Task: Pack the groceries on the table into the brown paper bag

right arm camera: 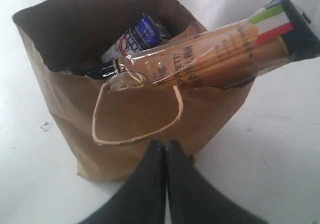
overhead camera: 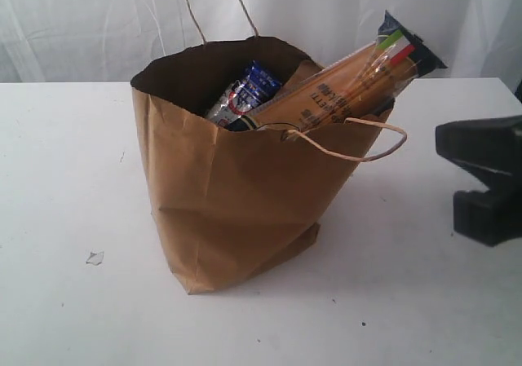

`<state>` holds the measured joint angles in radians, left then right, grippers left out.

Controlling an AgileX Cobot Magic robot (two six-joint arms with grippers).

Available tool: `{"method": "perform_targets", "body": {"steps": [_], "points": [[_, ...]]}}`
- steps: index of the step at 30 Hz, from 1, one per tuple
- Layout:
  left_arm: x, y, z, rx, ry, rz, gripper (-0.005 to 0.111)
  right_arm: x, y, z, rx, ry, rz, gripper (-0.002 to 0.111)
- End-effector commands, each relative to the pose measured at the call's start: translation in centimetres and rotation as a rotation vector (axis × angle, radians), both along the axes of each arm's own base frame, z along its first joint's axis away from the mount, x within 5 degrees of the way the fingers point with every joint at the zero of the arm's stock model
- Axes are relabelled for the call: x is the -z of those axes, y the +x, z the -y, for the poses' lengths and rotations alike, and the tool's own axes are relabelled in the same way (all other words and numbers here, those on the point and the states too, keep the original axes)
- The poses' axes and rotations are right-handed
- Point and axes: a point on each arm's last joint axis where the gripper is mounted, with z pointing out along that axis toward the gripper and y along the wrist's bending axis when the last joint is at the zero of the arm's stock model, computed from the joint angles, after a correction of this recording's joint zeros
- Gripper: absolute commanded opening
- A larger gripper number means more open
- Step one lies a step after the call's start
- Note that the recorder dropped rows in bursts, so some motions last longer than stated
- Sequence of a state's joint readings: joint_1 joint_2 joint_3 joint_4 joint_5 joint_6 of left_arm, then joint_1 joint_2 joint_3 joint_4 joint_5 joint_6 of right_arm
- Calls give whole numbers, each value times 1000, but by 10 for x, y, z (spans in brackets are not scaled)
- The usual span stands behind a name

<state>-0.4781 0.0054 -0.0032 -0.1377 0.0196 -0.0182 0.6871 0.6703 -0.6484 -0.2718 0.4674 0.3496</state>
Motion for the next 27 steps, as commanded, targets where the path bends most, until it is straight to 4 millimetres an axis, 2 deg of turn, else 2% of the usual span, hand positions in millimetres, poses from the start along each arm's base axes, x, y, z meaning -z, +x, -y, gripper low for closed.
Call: {"method": "perform_targets", "body": {"steps": [1,8,16,27], "points": [[1,0,0,1,-2,-3,0,20,-5,0,-44,33,69,0],[1,0,0,1,-2,-3,0,68,-15,5,-42,24,-57,0],[1,0,0,1,-2,-3,0,115,-29,21,3,90,-64,0],[1,0,0,1,-2,-3,0,135,-41,50,231,156,44,0]]}}
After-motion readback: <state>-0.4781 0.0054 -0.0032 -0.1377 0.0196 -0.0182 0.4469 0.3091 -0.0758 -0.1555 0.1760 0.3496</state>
